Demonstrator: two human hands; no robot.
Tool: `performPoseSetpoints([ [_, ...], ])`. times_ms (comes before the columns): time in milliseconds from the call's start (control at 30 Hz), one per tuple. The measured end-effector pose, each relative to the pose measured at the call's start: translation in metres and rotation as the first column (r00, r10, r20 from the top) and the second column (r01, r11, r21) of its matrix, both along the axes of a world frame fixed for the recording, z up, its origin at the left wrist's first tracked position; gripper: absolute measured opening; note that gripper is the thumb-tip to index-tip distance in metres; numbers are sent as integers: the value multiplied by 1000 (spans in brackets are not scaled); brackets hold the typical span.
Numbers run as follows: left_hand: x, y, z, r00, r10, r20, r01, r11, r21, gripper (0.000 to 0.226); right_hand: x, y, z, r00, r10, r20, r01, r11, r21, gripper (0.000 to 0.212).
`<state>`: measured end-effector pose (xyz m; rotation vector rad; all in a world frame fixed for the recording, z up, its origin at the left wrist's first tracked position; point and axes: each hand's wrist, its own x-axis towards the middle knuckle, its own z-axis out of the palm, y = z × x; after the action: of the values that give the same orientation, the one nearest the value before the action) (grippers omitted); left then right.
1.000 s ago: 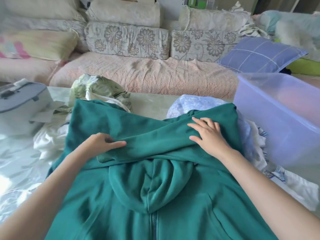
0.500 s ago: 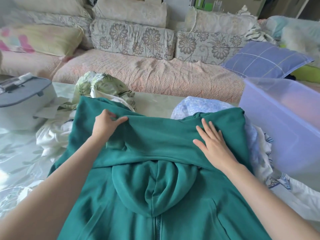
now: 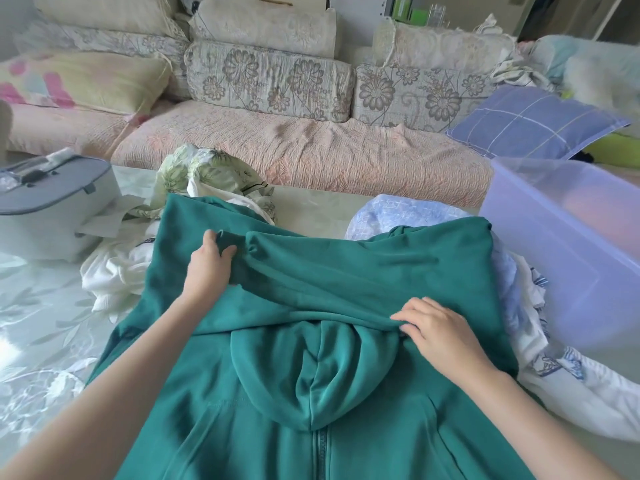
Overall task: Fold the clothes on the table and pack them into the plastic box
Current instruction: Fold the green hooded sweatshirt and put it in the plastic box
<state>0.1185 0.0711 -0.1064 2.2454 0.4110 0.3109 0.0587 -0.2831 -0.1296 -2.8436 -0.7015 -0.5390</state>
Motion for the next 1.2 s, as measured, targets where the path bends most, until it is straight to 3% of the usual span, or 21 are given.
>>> performPoseSetpoints([
  [100,4,10,3,999,44,11,-44,999,17,29,-5,-2,14,998,29,54,-31,999,33,16],
  [267,-10,11,-10,983,35,-178,39,918,394,39,-16,7,13,982,29,-187,-50,993,-110,25],
  [367,-16,6,-24,999,-26,40,0,832,555,61,-18,16,25,982,34,-184,-22,997,67,49],
  [433,-22,-5,-23,954,-180,242,-3,797,604,51,-13,25,32,958,79,-275,-64,996,64,62],
  [500,-26,-23,-26,869,-403,288,147,765,627,41,-6,38,31,914,79,-398,-81,997,12,68],
  [567,-32,-39,-38,810,-580,91,382,638,669,57,-1,50,23,860,-2,-511,-27,998,-51,75],
  [633,-32,-38,-50,812,-535,-234,546,554,628,102,3,58,12,794,-79,-602,8,993,-120,83],
  [700,-29,-28,-58,809,-411,-420,588,561,583,111,4,61,2,759,-112,-641,17,988,-153,86],
  [833,-22,-26,-52,791,-377,-482,608,578,545,78,6,63,6,724,-130,-678,45,989,-142,82],
  [967,-29,-16,-49,887,-365,-281,457,617,641,59,0,71,13,790,-87,-607,75,996,-46,73],
  [1100,-45,-1,-65,866,-365,-342,499,674,544,99,-5,80,-4,775,-105,-623,78,994,-71,82],
  [1200,-33,1,-67,857,-362,-367,510,698,502,78,2,84,-4,738,-128,-662,116,991,-61,68],
])
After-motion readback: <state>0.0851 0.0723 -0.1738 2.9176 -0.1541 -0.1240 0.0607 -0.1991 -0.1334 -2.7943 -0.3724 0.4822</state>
